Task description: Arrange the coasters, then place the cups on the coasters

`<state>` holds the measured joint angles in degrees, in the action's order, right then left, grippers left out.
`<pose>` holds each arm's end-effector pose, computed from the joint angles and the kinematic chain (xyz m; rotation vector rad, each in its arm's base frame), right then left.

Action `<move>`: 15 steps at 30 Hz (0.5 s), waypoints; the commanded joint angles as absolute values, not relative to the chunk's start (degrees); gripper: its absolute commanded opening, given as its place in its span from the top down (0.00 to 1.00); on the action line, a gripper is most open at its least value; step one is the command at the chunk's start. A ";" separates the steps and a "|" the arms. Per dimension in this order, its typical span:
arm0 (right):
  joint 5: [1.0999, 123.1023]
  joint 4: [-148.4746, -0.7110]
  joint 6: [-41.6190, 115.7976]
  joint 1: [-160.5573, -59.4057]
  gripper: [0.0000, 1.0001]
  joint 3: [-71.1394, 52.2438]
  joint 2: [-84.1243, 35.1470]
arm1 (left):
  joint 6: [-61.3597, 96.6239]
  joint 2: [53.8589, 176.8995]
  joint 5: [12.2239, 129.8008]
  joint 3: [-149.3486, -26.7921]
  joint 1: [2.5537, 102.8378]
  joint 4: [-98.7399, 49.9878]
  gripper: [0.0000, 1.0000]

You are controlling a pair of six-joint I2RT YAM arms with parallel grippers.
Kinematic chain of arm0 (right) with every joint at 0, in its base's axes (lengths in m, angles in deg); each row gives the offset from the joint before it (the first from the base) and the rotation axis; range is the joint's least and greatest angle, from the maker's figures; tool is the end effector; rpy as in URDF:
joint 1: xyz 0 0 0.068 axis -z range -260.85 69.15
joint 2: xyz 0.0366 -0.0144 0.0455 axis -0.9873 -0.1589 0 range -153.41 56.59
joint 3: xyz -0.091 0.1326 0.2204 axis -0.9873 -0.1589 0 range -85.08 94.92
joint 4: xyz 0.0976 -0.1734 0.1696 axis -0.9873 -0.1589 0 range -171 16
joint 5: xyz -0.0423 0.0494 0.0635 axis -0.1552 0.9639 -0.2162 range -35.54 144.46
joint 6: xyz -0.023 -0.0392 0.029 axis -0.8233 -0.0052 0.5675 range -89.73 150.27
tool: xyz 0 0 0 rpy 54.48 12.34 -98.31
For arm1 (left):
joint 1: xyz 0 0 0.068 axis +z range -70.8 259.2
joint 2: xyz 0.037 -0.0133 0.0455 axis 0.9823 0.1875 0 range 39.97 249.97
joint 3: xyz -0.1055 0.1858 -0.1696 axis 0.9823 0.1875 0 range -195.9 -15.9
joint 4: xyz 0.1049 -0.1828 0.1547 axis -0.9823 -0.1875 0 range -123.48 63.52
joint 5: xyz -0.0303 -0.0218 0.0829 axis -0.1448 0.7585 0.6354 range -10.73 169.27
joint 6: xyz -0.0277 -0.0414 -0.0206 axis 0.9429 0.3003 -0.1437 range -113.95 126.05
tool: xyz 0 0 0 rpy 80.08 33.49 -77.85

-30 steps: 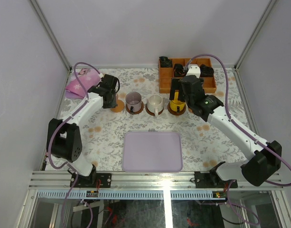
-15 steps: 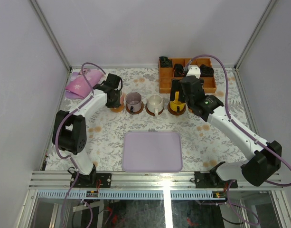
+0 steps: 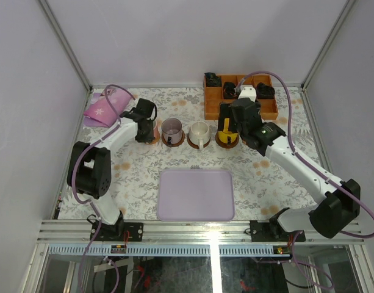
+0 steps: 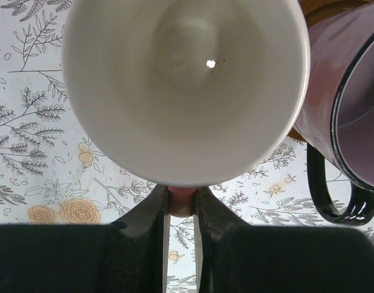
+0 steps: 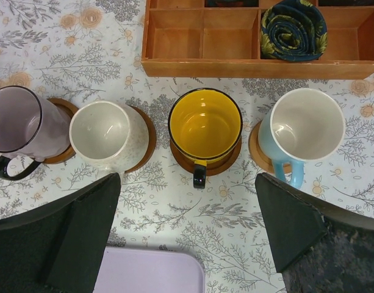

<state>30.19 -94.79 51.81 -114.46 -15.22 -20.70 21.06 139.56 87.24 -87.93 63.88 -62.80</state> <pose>0.2633 0.1574 0.3485 0.0458 2.0202 0.1730 0.3457 -0.0896 0.2155 -0.0358 2.6662 0.0173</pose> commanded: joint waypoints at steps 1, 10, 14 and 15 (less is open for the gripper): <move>31.25 -93.86 52.33 -114.08 0.00 -15.26 -21.40 | 22.30 137.99 89.02 -86.84 64.63 -59.74 1.00; 32.04 -94.12 51.99 -114.08 0.00 -14.81 -22.06 | 23.18 136.96 89.75 -86.24 65.40 -62.34 1.00; 32.30 -94.00 51.96 -114.08 0.00 -14.85 -22.20 | 23.39 136.10 89.47 -85.91 65.40 -63.38 1.00; 32.43 -93.95 51.99 -114.08 0.00 -14.78 -22.31 | 23.51 135.92 89.20 -85.87 65.33 -63.46 1.00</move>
<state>31.63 -95.17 51.81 -114.44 -15.54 -22.21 22.63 138.56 87.98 -86.64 64.80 -62.69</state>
